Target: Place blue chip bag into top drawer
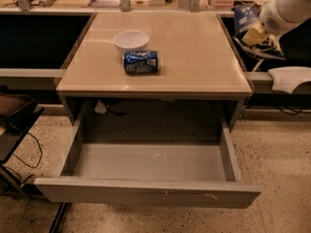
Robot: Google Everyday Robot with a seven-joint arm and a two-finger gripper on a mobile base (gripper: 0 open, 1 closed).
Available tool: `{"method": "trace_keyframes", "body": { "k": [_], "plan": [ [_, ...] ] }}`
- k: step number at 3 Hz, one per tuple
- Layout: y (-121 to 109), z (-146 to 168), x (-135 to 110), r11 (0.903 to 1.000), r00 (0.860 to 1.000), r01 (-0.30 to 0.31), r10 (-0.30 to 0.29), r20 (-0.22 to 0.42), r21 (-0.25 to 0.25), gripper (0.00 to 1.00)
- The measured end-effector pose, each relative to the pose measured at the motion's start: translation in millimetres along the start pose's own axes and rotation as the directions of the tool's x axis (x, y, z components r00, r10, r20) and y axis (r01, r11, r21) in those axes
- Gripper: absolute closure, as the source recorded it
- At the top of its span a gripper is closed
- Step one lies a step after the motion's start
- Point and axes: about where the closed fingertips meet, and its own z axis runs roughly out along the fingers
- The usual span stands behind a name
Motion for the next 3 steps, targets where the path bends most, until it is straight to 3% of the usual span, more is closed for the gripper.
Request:
{"method": "trace_keyframes", "body": {
  "k": [1,2,3],
  "plan": [
    [4.3,-98.5,-13.4,0.9811,0.991,-0.074,0.054,0.119,0.179,1.00],
    [25.2,-139.7,-25.0,0.9717,0.987,-0.061,0.025,0.160,0.228,1.00],
    [40.0,-140.5,-17.6,0.9671,0.985,-0.065,0.023,0.168,0.246,1.00]
  ]
}}
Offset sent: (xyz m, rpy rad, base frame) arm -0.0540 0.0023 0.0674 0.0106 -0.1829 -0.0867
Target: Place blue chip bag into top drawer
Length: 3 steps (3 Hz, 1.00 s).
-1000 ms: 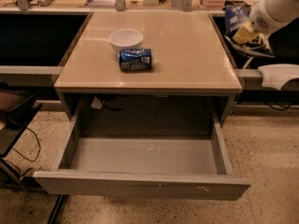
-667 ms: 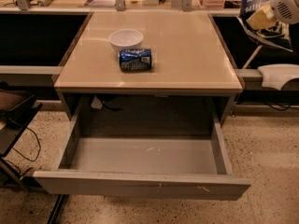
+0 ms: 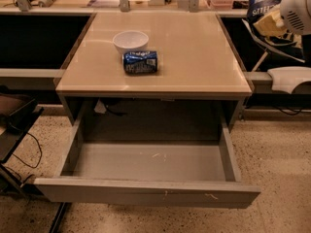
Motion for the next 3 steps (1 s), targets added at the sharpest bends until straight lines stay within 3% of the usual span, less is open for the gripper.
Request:
{"method": "trace_keyframes", "body": {
  "k": [1,2,3],
  "plan": [
    [39.2,-25.4,7.7,0.9986,0.997,0.053,-0.053,0.055,0.009,1.00],
    [84.9,-22.9,56.6,0.9936,0.995,0.092,-0.090,0.042,-0.065,1.00],
    [120.1,-9.5,89.7,0.9712,0.991,0.131,-0.129,0.022,-0.199,1.00]
  ]
}}
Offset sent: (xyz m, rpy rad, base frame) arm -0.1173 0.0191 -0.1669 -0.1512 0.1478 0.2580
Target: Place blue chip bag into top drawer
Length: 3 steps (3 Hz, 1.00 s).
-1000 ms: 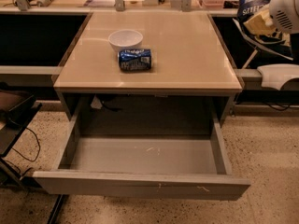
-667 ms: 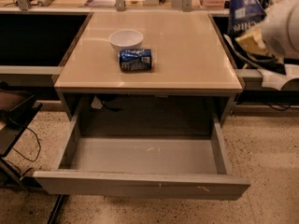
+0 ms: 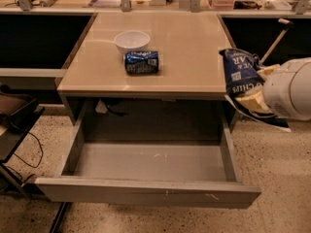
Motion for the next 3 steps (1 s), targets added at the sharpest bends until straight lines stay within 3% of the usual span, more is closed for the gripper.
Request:
{"method": "trace_keyframes", "body": {
  "k": [1,2,3],
  "plan": [
    [31.1,28.3,13.7,0.9838,0.996,0.082,-0.086,-0.016,-0.159,1.00],
    [60.2,52.9,0.7,0.9493,0.990,0.143,-0.138,0.036,-0.280,1.00],
    [62.4,54.5,2.1,0.9460,0.989,0.147,-0.143,0.036,-0.289,1.00]
  ]
}}
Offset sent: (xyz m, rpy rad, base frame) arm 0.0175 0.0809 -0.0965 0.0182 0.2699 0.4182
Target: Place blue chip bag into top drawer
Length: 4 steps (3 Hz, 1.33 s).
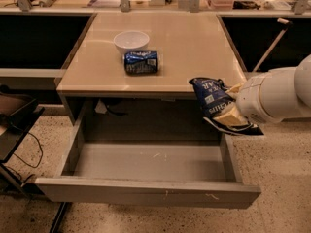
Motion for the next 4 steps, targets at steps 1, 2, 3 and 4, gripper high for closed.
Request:
{"method": "trace_keyframes", "body": {
  "k": [1,2,3,4],
  "plan": [
    [13.1,13.9,11.2,0.9999,1.000,-0.011,0.011,-0.008,-0.006,1.00],
    [55.1,63.5,20.5,0.9965,1.000,-0.004,0.005,0.006,-0.083,1.00],
    [89.4,115.1,21.2,0.9838,0.999,0.037,-0.035,0.019,-0.176,1.00],
    [109.9,157.9,19.0,0.9703,0.997,0.069,-0.064,0.030,-0.232,1.00]
  ]
}}
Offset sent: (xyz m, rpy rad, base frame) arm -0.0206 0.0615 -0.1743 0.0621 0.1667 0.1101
